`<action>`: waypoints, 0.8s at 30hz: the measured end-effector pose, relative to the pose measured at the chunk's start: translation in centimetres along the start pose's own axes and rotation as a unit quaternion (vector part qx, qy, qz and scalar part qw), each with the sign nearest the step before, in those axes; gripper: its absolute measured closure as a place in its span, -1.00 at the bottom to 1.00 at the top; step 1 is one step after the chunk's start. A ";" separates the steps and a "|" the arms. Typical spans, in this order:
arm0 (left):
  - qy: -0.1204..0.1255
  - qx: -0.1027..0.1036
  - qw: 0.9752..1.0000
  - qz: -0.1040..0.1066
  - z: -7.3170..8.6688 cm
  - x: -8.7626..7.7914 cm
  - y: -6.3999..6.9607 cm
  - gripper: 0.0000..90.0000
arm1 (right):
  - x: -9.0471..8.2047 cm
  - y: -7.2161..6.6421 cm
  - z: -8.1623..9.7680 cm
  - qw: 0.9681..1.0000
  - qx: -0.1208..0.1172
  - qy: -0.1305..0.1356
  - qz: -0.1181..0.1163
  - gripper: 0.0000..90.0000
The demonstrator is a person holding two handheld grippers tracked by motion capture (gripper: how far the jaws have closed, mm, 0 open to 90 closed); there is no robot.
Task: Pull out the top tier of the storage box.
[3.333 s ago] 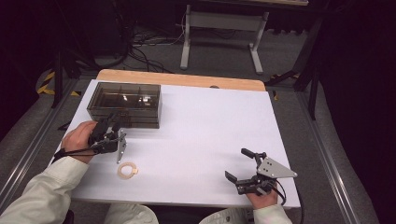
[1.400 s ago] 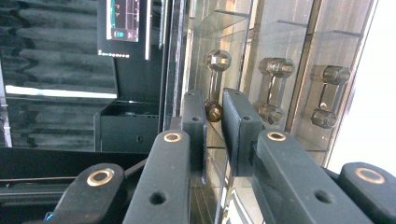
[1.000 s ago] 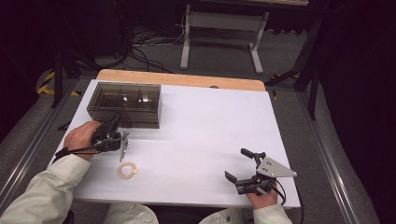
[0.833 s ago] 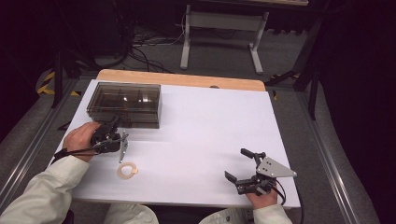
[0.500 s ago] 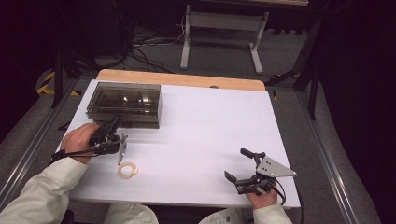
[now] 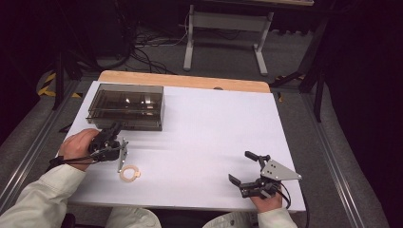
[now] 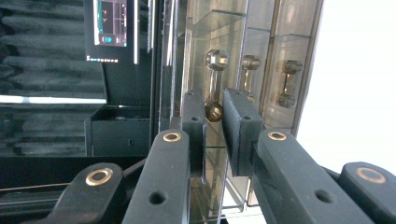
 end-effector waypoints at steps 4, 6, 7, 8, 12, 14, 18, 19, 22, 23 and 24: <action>0.000 0.000 1.000 0.007 0.1 -0.2 0.3 0.75 | 0.0 0.0 0.0 1.000 0.000 0.000 0.001 -0.93; 0.000 0.003 1.000 0.005 0.1 -0.3 0.3 0.72 | 0.0 0.0 0.0 1.000 -0.001 0.000 0.001 -0.93; 0.003 -0.002 1.000 0.005 0.1 -0.3 0.3 0.65 | 0.0 0.0 0.0 1.000 -0.001 0.000 0.001 -0.93; 0.002 -0.006 1.000 0.010 0.0 -0.4 0.2 0.60 | 0.0 0.0 0.0 1.000 0.000 0.000 0.001 -0.93; 0.014 -0.018 1.000 0.016 -0.2 -0.8 0.0 0.49 | 0.0 0.0 0.0 1.000 -0.001 0.001 0.001 -0.93; 0.014 -0.017 1.000 0.017 -0.2 -0.9 0.0 0.49 | 0.0 0.0 0.0 1.000 -0.001 0.001 0.000 -0.93; 0.021 -0.023 0.999 0.020 -0.4 -1.2 -0.2 0.44 | 0.0 0.0 0.0 1.000 -0.001 0.000 0.001 -0.93; 0.025 -0.029 0.999 0.019 -0.4 -1.3 -0.2 0.44 | 0.0 0.0 0.0 1.000 -0.001 0.000 0.001 -0.93; 0.032 -0.034 0.999 0.025 -0.7 -1.6 -0.4 0.43 | 0.0 0.0 0.0 1.000 -0.001 0.000 0.001 -0.93; 0.036 -0.037 0.998 0.025 -0.8 -1.7 -0.4 0.43 | 0.0 0.0 0.0 1.000 -0.002 0.001 0.001 -0.93; 0.036 -0.037 0.998 0.025 -0.8 -1.7 -0.4 0.43 | 0.0 0.0 0.0 1.000 -0.002 0.001 0.001 -0.93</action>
Point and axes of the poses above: each handheld gripper's, and its own axes: x roughly forward along the jaws, z roughly out of its underside, y roughly to its right, the point moved 9 cm from there along x, roughly forward along the jaws, and after that the axes turned 14 degrees about -x, right-handed, at the moved point
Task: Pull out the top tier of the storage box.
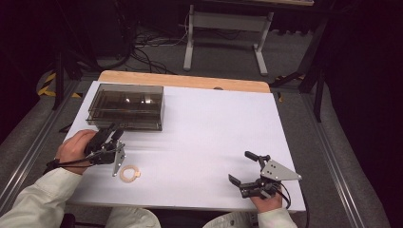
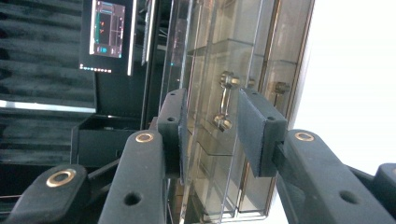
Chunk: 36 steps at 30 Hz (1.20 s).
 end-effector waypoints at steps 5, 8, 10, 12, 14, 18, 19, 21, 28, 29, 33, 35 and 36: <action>0.005 -0.005 1.000 0.001 -0.2 -0.2 -0.2 0.40 | 0.0 0.0 0.0 1.000 0.000 0.000 0.000 -0.93; 0.009 -0.015 1.000 0.005 -0.2 -0.3 -0.2 0.36 | 0.0 0.0 0.0 1.000 0.000 0.000 0.000 -0.93; 0.016 -0.042 0.999 0.015 -0.4 -0.6 -0.5 0.34 | 0.0 0.0 0.0 1.000 0.000 0.000 0.000 -0.93; 0.025 -0.065 0.997 0.028 -0.7 -0.8 -0.6 0.30 | 0.0 0.0 0.0 1.000 0.000 0.000 0.000 -0.93; 0.029 -0.074 0.996 0.035 -0.8 -0.9 -0.7 0.28 | 0.0 0.0 0.0 1.000 0.000 0.000 0.000 -0.93; 0.043 -0.108 0.992 0.057 -1.3 -1.4 -0.9 0.22 | 0.0 0.0 0.0 1.000 0.000 -0.001 -0.001 -0.93; 0.048 -0.127 0.988 0.073 -1.4 -1.5 -1.0 0.22 | 0.0 0.0 0.0 1.000 0.000 0.000 -0.001 -0.93; 0.050 -0.135 0.987 0.076 -1.5 -1.6 -1.2 0.22 | 0.0 0.0 0.0 1.000 0.000 0.000 -0.002 -0.93; 0.061 -0.190 0.973 0.112 -1.6 -1.9 -1.9 0.14 | 0.0 0.0 0.1 1.000 0.001 -0.001 -0.001 -0.93; 0.063 -0.202 0.970 0.121 -1.7 -2.0 -2.0 0.12 | 0.0 0.0 0.1 1.000 0.001 -0.001 -0.001 -0.93; 0.071 -0.259 0.949 0.167 -1.9 -2.3 -2.5 -0.03 | 0.1 0.0 0.1 1.000 0.001 -0.002 -0.001 -0.93; 0.079 -0.276 0.941 0.180 -2.0 -2.4 -2.8 -0.06 | 0.0 0.0 0.1 1.000 0.002 -0.002 -0.001 -0.93; 0.079 -0.276 0.941 0.180 -2.0 -2.4 -2.8 -0.08 | 0.0 0.0 0.1 1.000 0.002 -0.002 0.000 -0.93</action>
Point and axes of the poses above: each handheld gripper's, and its own axes: x roughly forward along the jaws, z roughly out of its underside, y roughly to its right, the point moved 9 cm from there along x, roughly forward along the jaws, and after that the axes turned 14 degrees about -x, right-handed, at the moved point
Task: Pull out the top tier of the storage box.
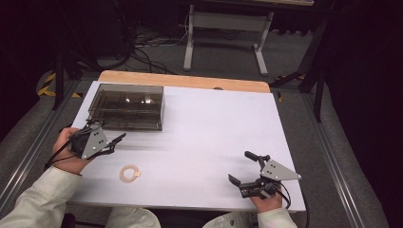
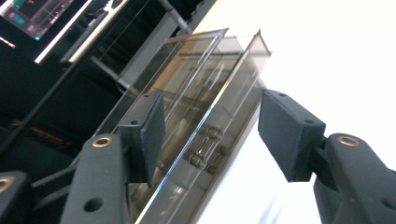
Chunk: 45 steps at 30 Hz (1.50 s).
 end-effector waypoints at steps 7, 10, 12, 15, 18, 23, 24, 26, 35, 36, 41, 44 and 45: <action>0.024 -0.121 0.991 0.054 -0.8 -0.6 -0.7 -0.23 | 0.0 0.0 0.0 1.000 0.000 0.000 0.000 -0.93; 0.044 -0.177 0.980 0.081 -1.3 -1.1 -1.1 -0.31 | 0.0 0.0 0.0 1.000 0.000 -0.001 0.000 -0.93; 0.049 -0.178 0.980 0.080 -1.5 -1.2 -1.4 -0.34 | 0.0 0.0 0.0 1.000 0.000 -0.001 0.000 -0.93; 0.054 -0.206 0.972 0.102 -1.7 -1.3 -1.4 -0.44 | 0.0 0.0 0.0 1.000 0.000 -0.001 0.000 -0.93; 0.054 -0.231 0.965 0.113 -1.7 -1.3 -1.6 -0.42 | 0.0 0.0 0.0 1.000 -0.001 0.000 0.001 -0.93; 0.047 -0.253 0.959 0.119 -1.7 -1.3 -2.1 -0.42 | 0.0 0.0 0.0 1.000 -0.001 -0.001 0.000 -0.93; 0.038 -0.258 0.957 0.129 -1.6 -1.2 -2.1 -0.41 | 0.0 0.0 0.0 1.000 -0.001 -0.001 0.000 -0.93; 0.027 -0.284 0.942 0.178 -1.5 -1.1 -1.9 -0.45 | 0.0 0.0 0.0 1.000 -0.001 -0.001 0.000 -0.93; 0.026 -0.300 0.928 0.218 -1.5 -1.1 -1.9 -0.65 | 0.0 0.0 0.0 1.000 -0.002 0.000 -0.001 -0.92; 0.031 -0.301 0.925 0.228 -1.6 -1.1 -1.8 -0.68 | 0.0 -0.1 0.0 1.000 -0.002 0.000 -0.001 -0.92; 0.035 -0.318 0.911 0.260 -1.7 -1.1 -2.0 -0.87 | -0.1 0.0 0.0 1.000 0.001 0.000 -0.001 -0.92; 0.040 -0.310 0.915 0.256 -1.7 -1.2 -2.2 -0.88 | -0.1 0.0 0.0 1.000 0.002 0.002 -0.004 -0.92; 0.037 -0.300 0.917 0.261 -1.7 -1.3 -2.3 -0.88 | -0.1 0.0 0.0 1.000 0.002 0.003 -0.003 -0.92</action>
Point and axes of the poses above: each handheld gripper's, and its own axes: x roughly forward along the jaws, z roughly out of its underside, y roughly to its right, the point moved 9 cm from there along x, roughly forward along the jaws, and after that the axes turned 14 degrees about -x, right-handed, at the moved point
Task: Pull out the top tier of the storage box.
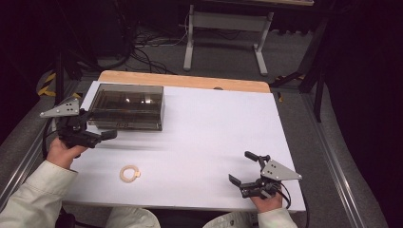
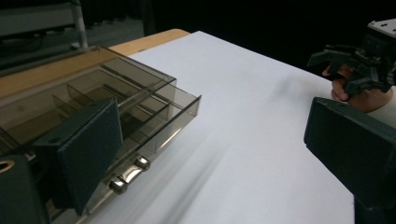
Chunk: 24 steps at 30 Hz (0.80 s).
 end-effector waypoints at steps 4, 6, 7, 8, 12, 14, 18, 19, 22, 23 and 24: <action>-0.033 0.051 0.998 0.012 -0.1 -0.1 0.7 -0.81 | 0.0 0.0 0.0 1.000 0.001 0.001 0.000 -0.92; -0.051 0.066 0.996 0.028 -0.2 0.0 1.1 -0.70 | 0.0 0.0 0.0 1.000 0.002 0.001 -0.001 -0.92; -0.051 0.066 0.996 0.028 -0.2 0.0 1.1 -0.65 | 0.0 0.0 0.0 1.000 0.002 0.001 -0.001 -0.92; -0.066 0.081 0.994 0.039 -0.4 0.0 1.4 -0.61 | 0.0 0.0 0.0 1.000 0.003 0.002 -0.003 -0.92; -0.092 0.104 0.989 0.046 -0.8 0.2 1.7 -0.49 | 0.0 0.0 0.0 1.000 0.003 0.003 -0.001 -0.92; -0.096 0.108 0.988 0.044 -1.0 0.2 1.7 -0.46 | 0.0 0.0 -0.1 1.000 0.003 0.003 -0.003 -0.92; -0.121 0.131 0.984 0.021 -1.7 0.4 1.1 -0.46 | 0.0 0.0 -0.1 1.000 0.003 0.003 -0.002 -0.92; -0.125 0.139 0.982 0.014 -1.9 0.4 0.8 -0.46 | 0.0 0.0 -0.1 1.000 0.003 0.003 -0.003 -0.92; -0.138 0.140 0.981 0.003 -2.1 0.6 0.0 -0.44 | 0.1 -0.1 0.0 1.000 0.002 0.003 -0.004 -0.92; -0.138 0.140 0.981 0.003 -2.1 0.6 0.0 -0.44 | 0.1 -0.1 0.0 1.000 0.002 0.003 -0.004 -0.92; -0.153 0.148 0.977 -0.010 -2.2 0.9 -0.5 -0.43 | 0.0 -0.1 0.0 1.000 0.002 0.002 -0.003 -0.92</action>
Point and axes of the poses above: each handheld gripper's, and its own axes: x roughly forward along the jaws, z roughly out of its underside, y roughly to its right, the point moved 9 cm from there along x, roughly forward along the jaws, and after that the axes turned 14 degrees about -x, right-handed, at the moved point
